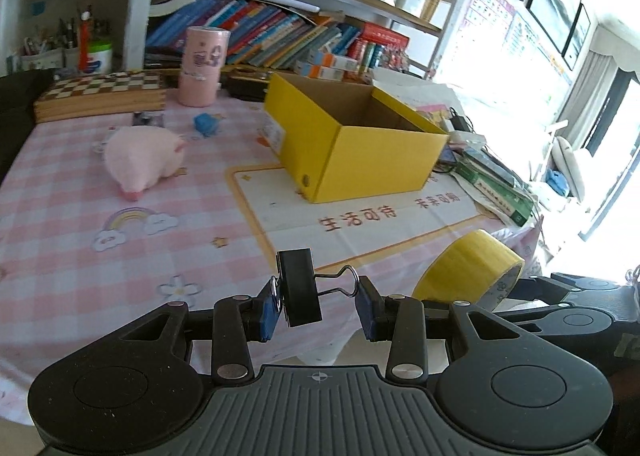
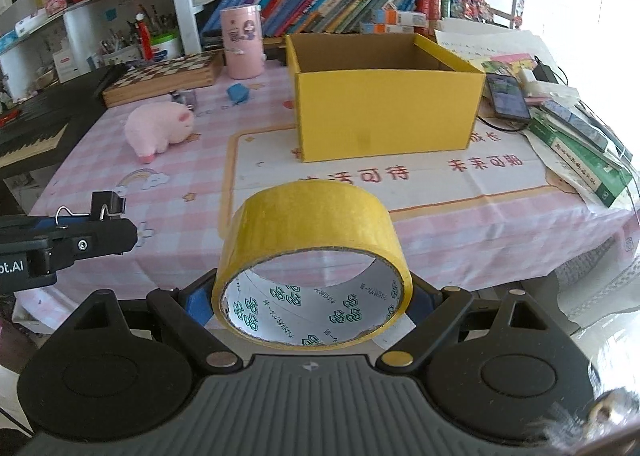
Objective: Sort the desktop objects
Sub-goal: 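Carry the tape roll and binder clip toward the yellow cardboard box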
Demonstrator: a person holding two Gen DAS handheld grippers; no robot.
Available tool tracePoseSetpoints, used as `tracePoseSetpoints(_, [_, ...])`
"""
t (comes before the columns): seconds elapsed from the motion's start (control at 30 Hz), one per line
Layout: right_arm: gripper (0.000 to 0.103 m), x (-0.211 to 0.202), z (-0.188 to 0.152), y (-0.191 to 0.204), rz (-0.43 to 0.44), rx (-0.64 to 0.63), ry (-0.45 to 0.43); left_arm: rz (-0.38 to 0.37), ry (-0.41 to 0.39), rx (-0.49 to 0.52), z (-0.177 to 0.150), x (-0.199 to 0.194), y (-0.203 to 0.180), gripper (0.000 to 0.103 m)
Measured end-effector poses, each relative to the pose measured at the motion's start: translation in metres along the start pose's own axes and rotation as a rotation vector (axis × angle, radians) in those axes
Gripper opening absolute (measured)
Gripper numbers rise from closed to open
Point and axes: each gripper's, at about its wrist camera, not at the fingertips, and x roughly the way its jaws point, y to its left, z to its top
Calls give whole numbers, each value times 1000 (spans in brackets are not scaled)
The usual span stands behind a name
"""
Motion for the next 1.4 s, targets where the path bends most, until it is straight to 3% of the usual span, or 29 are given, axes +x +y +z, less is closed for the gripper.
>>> tracePoseSetpoints(0.93, [90,46,48,-123,57,18,51,34,52,22,41,93,-88,38])
tracePoseSetpoints(1.23, [90,63,61,-150,95,-4,61,72,48,42,50,112,-113,38])
tracePoseSetpoints(1.4, [90,66,77,-160,121,-17,23,117,1,70,65,115,-124,38])
